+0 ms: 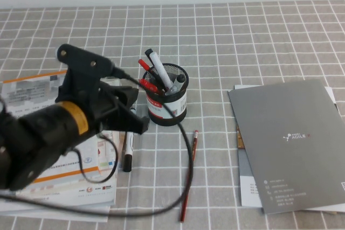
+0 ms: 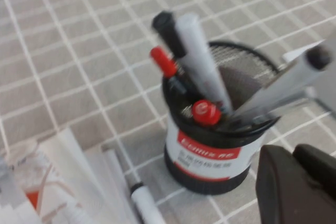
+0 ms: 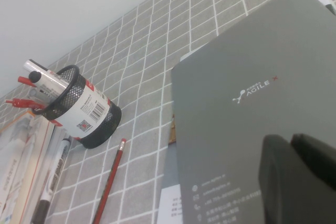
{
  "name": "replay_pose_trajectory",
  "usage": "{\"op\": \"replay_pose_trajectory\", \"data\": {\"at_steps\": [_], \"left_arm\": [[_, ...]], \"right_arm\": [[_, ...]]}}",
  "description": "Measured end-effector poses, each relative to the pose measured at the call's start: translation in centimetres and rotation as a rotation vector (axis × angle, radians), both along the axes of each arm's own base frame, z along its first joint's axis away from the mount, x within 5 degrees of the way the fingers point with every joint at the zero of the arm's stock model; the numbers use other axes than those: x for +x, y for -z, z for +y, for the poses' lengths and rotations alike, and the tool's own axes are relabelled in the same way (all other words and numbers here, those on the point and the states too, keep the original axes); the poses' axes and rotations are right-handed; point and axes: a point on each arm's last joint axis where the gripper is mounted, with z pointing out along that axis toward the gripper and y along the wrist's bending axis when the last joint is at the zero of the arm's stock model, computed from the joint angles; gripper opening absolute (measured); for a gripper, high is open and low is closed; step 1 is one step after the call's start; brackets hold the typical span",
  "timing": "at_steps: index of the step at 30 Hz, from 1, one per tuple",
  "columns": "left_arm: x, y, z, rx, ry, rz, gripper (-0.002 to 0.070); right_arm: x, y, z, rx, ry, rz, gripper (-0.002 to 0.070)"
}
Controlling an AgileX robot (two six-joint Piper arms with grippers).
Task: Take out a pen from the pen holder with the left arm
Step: 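Take a marker out of the pen holder and lay it on the table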
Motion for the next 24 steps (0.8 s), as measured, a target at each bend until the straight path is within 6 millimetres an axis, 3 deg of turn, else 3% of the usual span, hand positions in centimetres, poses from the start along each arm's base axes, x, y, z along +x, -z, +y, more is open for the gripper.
{"op": "replay_pose_trajectory", "data": {"at_steps": [9,19,24], "left_arm": [[-4.7,-0.8,1.9,-0.044,0.121,-0.198,0.0000],[-10.1,-1.3,5.6,-0.133,0.047,-0.205,0.0000],[-11.5,-1.0,6.8,-0.144,0.012,-0.196,-0.0001]], "right_arm": [[0.0,0.0,0.0,0.000,0.000,0.000,-0.0013],[0.0,0.0,0.0,0.000,0.000,0.000,-0.0013],[0.0,0.0,0.0,0.000,0.000,0.000,-0.0013]]}}
